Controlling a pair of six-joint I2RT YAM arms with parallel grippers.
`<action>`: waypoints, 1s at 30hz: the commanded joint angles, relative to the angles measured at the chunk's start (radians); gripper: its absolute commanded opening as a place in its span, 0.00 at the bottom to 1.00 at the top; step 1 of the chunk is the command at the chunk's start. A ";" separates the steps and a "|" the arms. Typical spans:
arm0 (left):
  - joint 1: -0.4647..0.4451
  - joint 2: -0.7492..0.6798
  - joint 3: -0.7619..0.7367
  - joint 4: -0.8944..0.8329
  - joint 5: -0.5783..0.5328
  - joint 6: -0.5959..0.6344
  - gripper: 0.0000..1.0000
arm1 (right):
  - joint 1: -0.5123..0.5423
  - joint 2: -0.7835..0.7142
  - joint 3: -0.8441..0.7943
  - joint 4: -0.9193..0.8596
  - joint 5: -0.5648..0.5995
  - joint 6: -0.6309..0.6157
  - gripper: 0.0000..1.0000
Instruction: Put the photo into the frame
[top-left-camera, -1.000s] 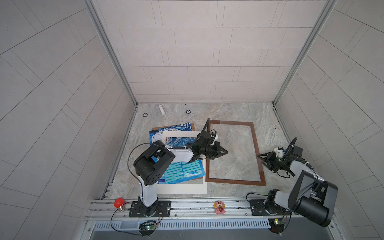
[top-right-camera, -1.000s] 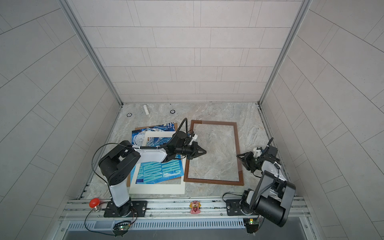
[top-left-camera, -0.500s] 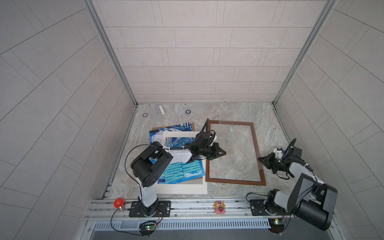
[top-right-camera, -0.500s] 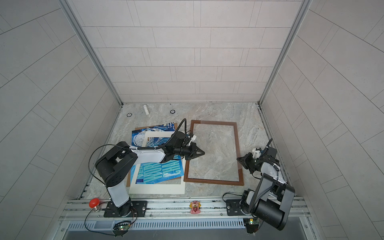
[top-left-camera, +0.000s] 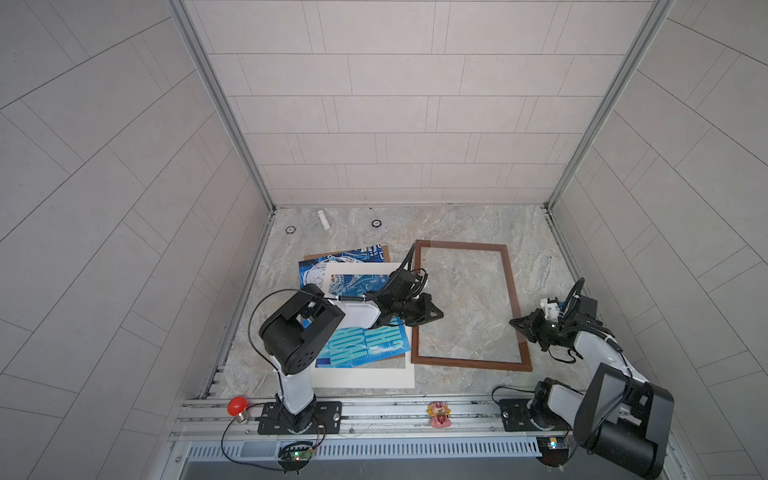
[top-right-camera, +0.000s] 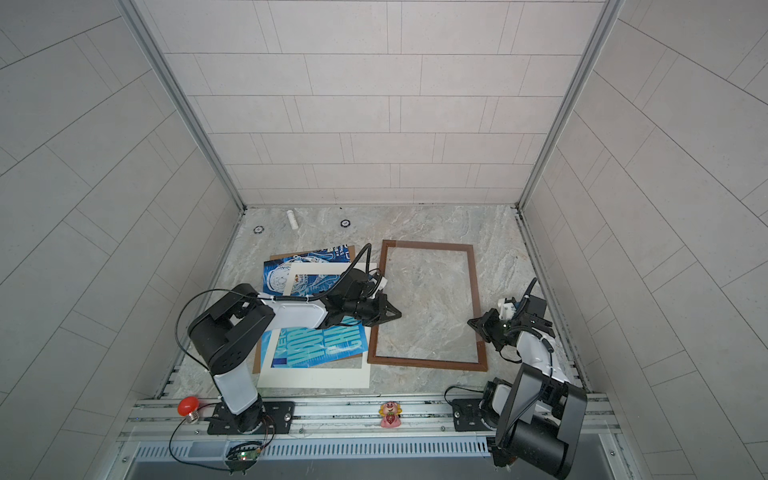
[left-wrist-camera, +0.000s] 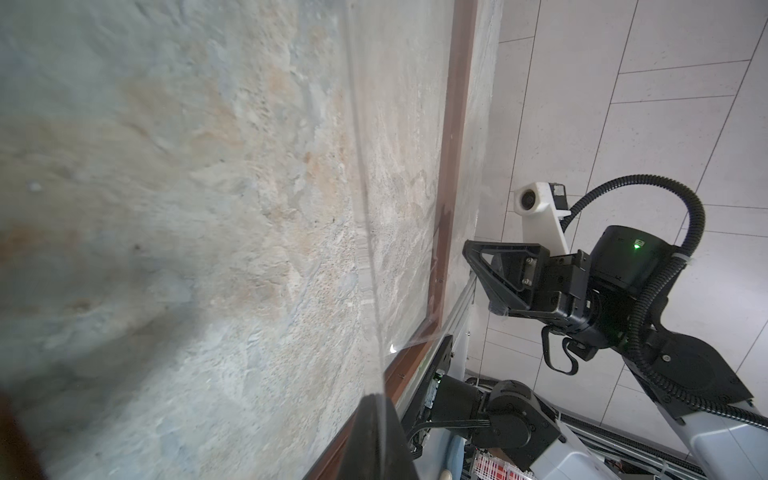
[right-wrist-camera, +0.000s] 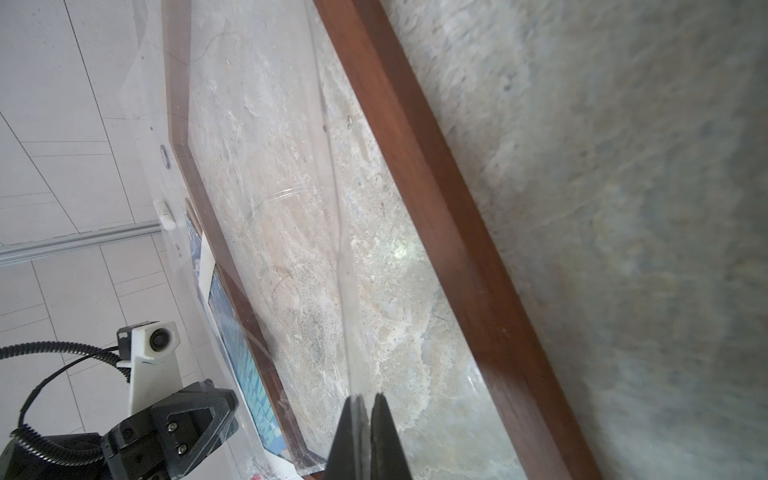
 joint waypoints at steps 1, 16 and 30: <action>0.005 -0.052 -0.025 -0.034 -0.002 0.029 0.00 | 0.008 -0.019 -0.010 -0.031 -0.045 0.041 0.00; 0.064 -0.023 -0.090 0.123 0.074 -0.086 0.00 | 0.006 0.000 -0.102 0.296 -0.194 0.380 0.00; 0.063 -0.036 -0.111 -0.004 0.055 -0.018 0.00 | 0.014 -0.076 -0.137 0.296 -0.207 0.432 0.00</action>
